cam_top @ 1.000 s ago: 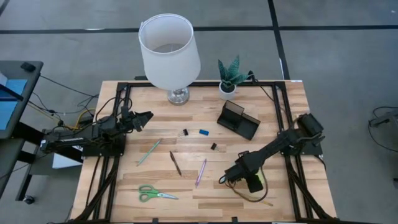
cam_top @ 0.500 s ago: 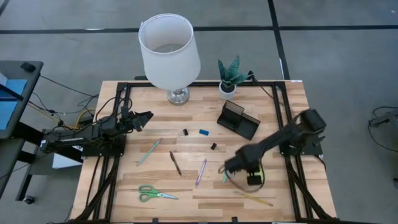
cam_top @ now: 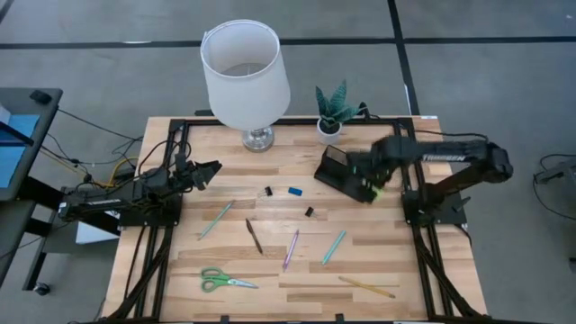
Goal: Pick and place office supplies into organizer
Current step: Put the green sticky notes into the black organizer, then put the blue eraser into the black organizer
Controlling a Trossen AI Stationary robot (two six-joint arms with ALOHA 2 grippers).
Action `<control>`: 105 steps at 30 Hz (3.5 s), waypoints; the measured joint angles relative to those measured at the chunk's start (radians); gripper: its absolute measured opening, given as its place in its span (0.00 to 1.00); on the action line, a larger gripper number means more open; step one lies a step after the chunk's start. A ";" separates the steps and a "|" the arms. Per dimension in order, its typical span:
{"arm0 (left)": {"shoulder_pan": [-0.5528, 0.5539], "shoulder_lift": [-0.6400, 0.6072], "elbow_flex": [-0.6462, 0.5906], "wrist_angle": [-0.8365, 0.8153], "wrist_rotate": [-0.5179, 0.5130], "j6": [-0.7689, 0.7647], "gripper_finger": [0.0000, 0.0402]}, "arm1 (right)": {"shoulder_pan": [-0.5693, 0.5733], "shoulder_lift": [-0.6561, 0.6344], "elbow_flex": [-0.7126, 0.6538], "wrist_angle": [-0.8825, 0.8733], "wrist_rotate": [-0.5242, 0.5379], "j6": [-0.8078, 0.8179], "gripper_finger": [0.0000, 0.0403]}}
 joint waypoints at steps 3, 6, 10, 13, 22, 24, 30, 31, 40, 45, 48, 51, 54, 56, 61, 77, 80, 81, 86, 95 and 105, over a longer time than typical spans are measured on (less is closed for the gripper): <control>0.000 0.000 0.000 -0.001 0.000 0.000 0.58 | -0.131 -0.013 0.000 0.052 0.007 -0.040 0.01; 0.000 0.000 0.000 -0.001 0.000 0.000 0.58 | -0.199 -0.004 0.000 0.155 -0.001 -0.154 0.01; 0.000 0.000 0.000 -0.002 0.000 0.000 0.58 | -0.230 0.045 0.000 0.205 -0.022 -0.259 0.01; 0.000 0.000 0.000 -0.003 0.000 0.000 0.58 | -0.224 0.111 0.000 0.138 -0.057 -0.293 0.00; 0.000 0.000 0.000 -0.004 -0.001 0.000 0.58 | -0.151 0.304 -0.021 0.165 0.009 -0.344 0.04; 0.000 0.000 0.000 -0.004 -0.001 0.000 0.58 | -0.148 0.333 -0.020 0.185 0.015 -0.344 0.06; 0.000 0.000 0.000 -0.005 -0.001 0.000 0.58 | -0.149 0.403 -0.019 0.199 0.021 -0.345 0.17; 0.000 0.000 0.000 -0.005 -0.001 0.000 0.58 | -0.149 0.414 -0.019 0.200 0.019 -0.345 0.18; 0.000 0.000 0.000 -0.004 -0.001 -0.006 0.58 | -0.148 0.443 -0.018 0.197 0.015 -0.364 0.31; 0.000 0.000 -0.004 0.029 0.023 -0.064 0.58 | -0.148 0.385 0.043 0.037 0.014 -0.318 0.32; 0.000 0.000 0.001 0.078 0.080 -0.028 0.58 | -0.143 0.314 0.118 -0.088 0.014 -0.272 0.30; -0.001 0.015 0.031 0.102 0.132 0.015 0.57 | -0.120 0.216 0.198 -0.122 0.003 -0.251 0.29; -0.001 0.065 0.099 0.104 0.174 0.088 0.53 | -0.082 0.104 0.262 -0.058 -0.040 -0.241 0.28; -0.001 0.130 0.164 0.125 0.200 0.170 0.49 | -0.051 0.033 0.289 0.006 -0.053 -0.238 0.28; -0.001 0.378 0.353 0.160 0.237 0.408 0.42 | 0.046 -0.138 0.300 0.201 -0.052 -0.215 0.28; 0.050 1.279 0.675 0.367 0.591 0.780 0.53 | 0.326 -0.277 0.301 0.480 -0.046 -0.215 0.28; 0.068 1.415 0.719 0.425 0.654 0.830 0.55 | 0.367 -0.254 0.301 0.479 -0.046 -0.214 0.28; 0.075 1.455 0.734 0.436 0.682 0.837 0.55 | 0.379 -0.246 0.301 0.479 -0.046 -0.215 0.28; 0.087 1.656 0.800 0.443 0.820 0.850 0.56 | 0.441 -0.202 0.301 0.477 -0.049 -0.214 0.28; 0.100 1.875 0.893 0.445 0.846 1.066 0.56 | 0.532 -0.141 0.300 0.480 -0.050 -0.102 0.28; 0.194 1.952 0.910 0.456 0.916 1.155 0.55 | 0.549 -0.136 0.301 0.564 -0.048 -0.082 0.28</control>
